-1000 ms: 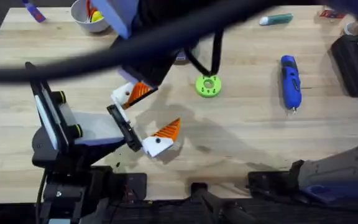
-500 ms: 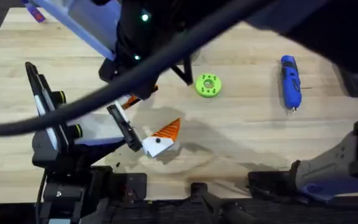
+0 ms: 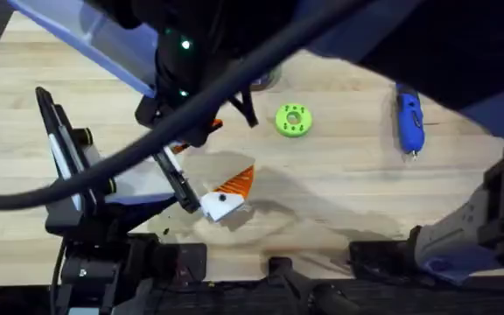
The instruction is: Pick up the gripper from the table and insert it into the empty holder that is missing its gripper. Then pick up a screw, insert it into the mounting hole, and use the screwdriver to tighten it. Finally, clean up the table by picking up the vegetable and placing it into the bucket.
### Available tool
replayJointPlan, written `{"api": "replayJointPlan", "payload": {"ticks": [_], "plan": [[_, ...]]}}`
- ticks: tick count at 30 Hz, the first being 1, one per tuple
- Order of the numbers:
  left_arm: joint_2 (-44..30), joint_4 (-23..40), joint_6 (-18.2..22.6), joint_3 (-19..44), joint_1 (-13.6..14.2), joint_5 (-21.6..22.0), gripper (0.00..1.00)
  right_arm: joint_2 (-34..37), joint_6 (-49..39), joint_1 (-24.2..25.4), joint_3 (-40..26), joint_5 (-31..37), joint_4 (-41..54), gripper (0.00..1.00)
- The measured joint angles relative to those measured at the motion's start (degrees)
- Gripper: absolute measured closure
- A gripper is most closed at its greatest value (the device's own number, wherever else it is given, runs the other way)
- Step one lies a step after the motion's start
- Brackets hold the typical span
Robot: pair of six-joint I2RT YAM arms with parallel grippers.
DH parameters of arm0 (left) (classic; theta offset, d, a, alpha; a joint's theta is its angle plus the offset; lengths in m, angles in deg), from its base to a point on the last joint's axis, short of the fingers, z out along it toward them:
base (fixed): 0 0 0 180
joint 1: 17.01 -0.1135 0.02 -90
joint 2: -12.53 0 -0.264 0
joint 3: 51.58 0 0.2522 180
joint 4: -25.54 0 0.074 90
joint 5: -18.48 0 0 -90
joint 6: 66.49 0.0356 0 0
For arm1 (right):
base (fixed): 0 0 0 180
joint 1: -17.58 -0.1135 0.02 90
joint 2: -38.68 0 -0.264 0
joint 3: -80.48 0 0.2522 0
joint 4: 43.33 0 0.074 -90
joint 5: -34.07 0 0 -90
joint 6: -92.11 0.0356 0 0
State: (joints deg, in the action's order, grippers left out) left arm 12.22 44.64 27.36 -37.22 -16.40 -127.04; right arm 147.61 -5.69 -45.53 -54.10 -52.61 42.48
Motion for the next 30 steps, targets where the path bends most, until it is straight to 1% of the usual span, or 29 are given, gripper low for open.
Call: {"api": "replayJointPlan", "payload": {"ticks": [30], "plan": [[0.0,0.0,0.0,0.0,0.0,0.0,0.015,1.7,-0.2,0.0,0.0,0.0,-0.8,0.996]]}}
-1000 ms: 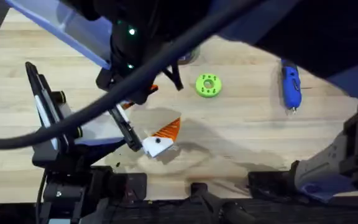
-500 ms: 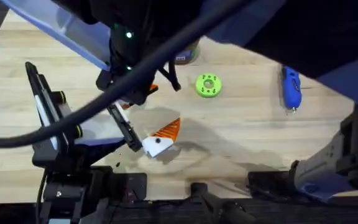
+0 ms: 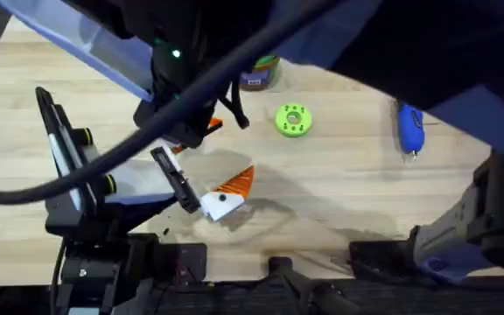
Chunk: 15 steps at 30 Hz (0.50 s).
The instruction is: Pick up the gripper from the table and insert it into the empty holder that is missing its gripper. Then pick up a screw, insert it into the mounting hole, and use the screwdriver to tighten it. Finally, clean up the table by picking up the vegetable and placing it into the bucket.
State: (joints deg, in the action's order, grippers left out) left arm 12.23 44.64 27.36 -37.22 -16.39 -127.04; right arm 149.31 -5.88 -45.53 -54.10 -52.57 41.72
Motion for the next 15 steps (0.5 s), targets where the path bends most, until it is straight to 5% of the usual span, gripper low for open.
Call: {"api": "replayJointPlan", "payload": {"ticks": [15], "plan": [[0.0,0.0,0.0,0.0,0.0,0.0,0.016,0.0,0.0,0.0,0.0,1.0,0.0,0.996]]}}
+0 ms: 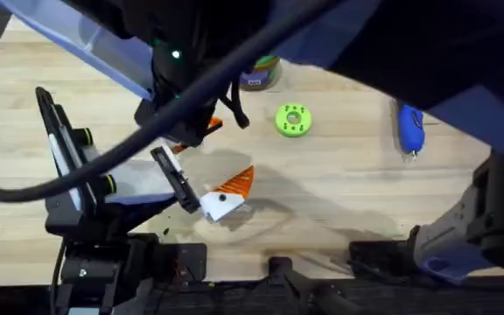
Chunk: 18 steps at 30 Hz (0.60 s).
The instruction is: Pick up the gripper from the table and insert it into the empty holder that is missing its gripper. Then pick up a screw, insert it into the mounting hole, and use the screwdriver to tighten it. Finally, clean up the table by picking up the vegetable and placing it into the bucket.
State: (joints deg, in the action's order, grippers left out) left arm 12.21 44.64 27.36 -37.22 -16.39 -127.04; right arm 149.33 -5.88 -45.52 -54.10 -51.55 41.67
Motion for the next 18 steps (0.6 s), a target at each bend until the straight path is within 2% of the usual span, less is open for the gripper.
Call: {"api": "replayJointPlan", "payload": {"ticks": [18], "plan": [[0.0,0.0,0.0,0.0,0.0,0.0,0.015,0.0,0.0,-0.6,0.0,0.7,0.2,0.996]]}}
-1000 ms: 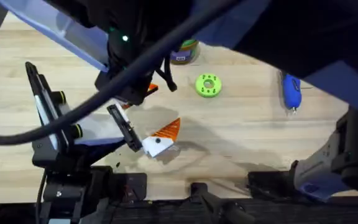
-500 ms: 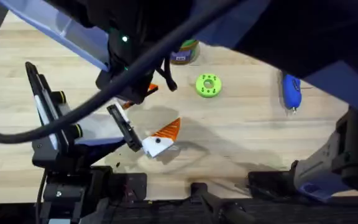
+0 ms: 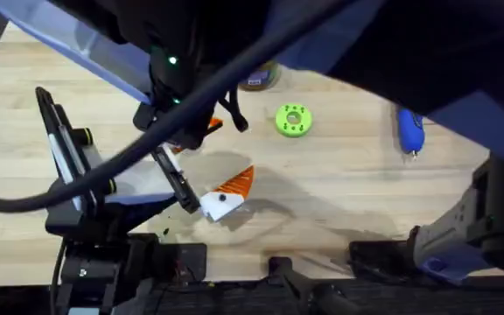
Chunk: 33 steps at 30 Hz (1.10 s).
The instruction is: Pick up the gripper from the table and insert it into the empty holder that is missing its gripper. Then pick up a screw, insert it into the mounting hole, and use the screwdriver to tighten it. Finally, clean up the table by picking up the vegetable and placing it into the bucket.
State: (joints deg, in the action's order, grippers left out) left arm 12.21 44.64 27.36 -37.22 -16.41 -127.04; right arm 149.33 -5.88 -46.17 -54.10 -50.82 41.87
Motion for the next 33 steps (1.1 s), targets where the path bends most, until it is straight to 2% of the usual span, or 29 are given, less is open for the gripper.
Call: {"api": "replayJointPlan", "payload": {"ticks": [33], "plan": [[0.0,0.0,-0.6,0.0,0.0,0.0,0.015,2.0,0.0,-0.3,-0.2,0.2,-0.8,0.996]]}}
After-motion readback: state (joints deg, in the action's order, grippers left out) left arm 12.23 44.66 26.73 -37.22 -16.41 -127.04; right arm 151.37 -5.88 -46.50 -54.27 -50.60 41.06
